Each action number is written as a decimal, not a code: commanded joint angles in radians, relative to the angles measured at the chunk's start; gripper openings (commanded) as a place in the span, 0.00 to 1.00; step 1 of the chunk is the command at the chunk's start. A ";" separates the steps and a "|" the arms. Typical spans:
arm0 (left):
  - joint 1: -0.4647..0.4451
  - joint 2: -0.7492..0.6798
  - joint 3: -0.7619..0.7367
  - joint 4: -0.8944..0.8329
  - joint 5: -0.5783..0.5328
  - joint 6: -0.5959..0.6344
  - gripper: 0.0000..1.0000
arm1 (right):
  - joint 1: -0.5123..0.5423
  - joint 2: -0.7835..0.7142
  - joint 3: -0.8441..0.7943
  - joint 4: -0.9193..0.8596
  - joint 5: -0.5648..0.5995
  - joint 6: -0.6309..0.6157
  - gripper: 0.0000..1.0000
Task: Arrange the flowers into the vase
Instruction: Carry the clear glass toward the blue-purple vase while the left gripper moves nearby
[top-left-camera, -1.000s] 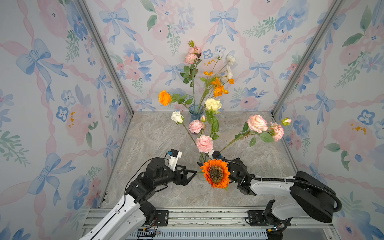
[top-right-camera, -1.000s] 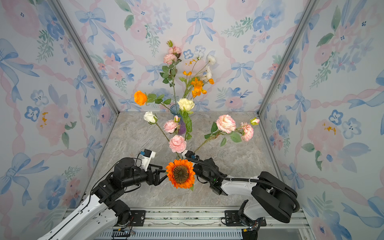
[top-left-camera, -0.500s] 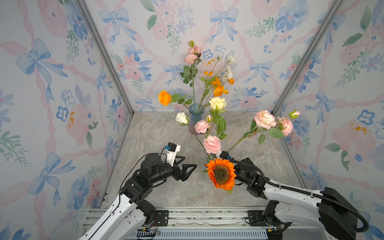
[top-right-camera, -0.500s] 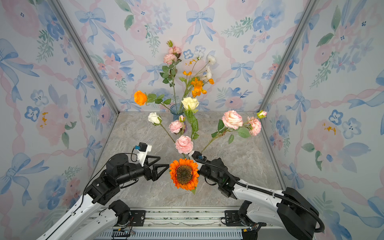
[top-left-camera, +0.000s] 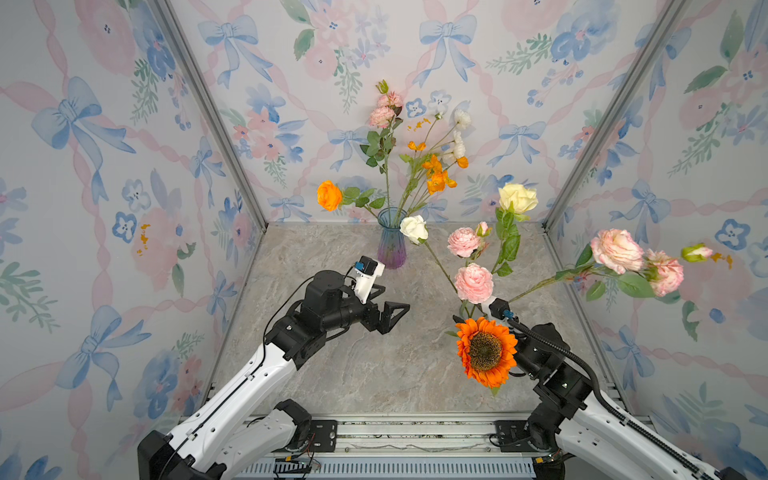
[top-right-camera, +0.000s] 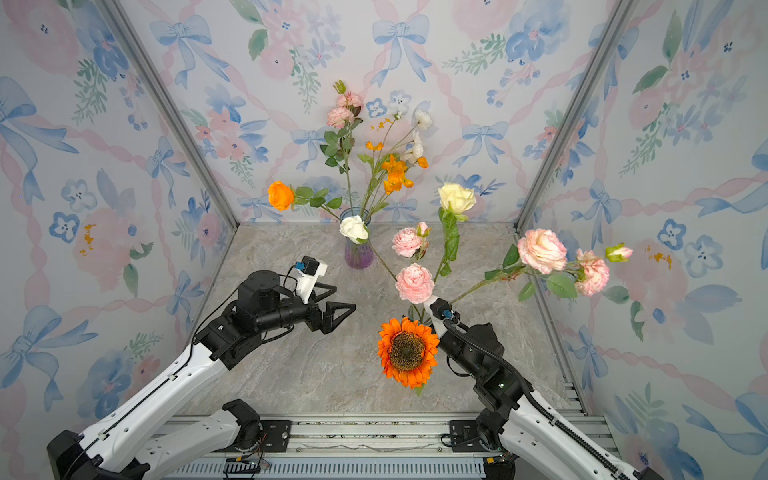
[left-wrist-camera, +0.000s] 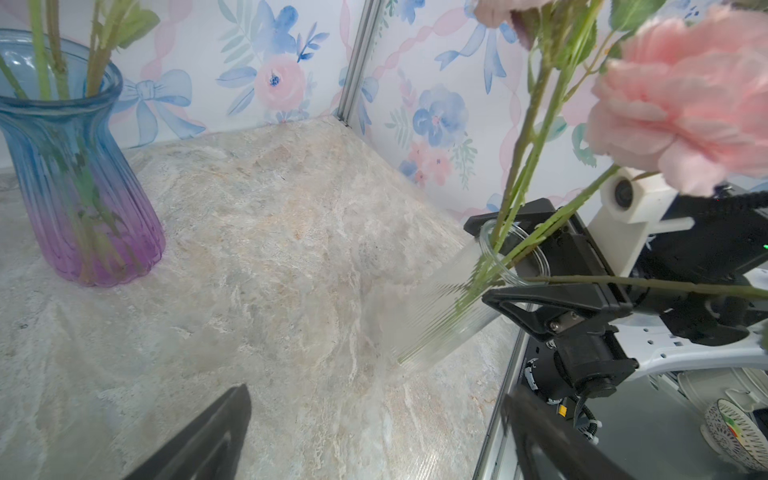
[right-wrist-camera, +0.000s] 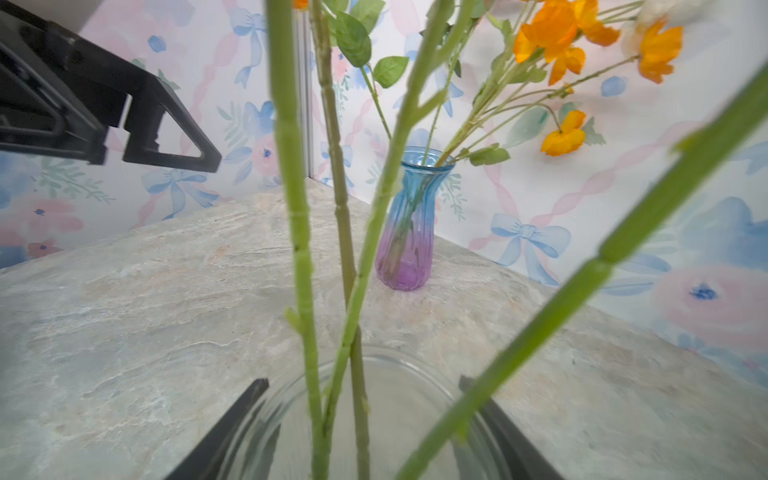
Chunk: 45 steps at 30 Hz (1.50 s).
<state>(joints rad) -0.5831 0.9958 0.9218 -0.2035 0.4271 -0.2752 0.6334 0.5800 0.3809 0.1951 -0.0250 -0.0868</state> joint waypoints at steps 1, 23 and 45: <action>-0.012 0.082 0.108 0.047 0.040 0.060 0.98 | -0.088 -0.024 0.048 0.002 0.026 -0.012 0.20; -0.069 0.348 0.144 0.304 -0.010 0.296 0.98 | -0.447 0.471 0.316 0.475 -0.048 -0.046 0.20; 0.017 0.322 0.071 0.436 0.008 0.252 0.98 | -0.597 1.144 0.719 0.805 -0.049 0.150 0.20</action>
<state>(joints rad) -0.5816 1.3048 0.9867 0.2142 0.4114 -0.0017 0.0341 1.7084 1.0187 0.8310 -0.0692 0.0242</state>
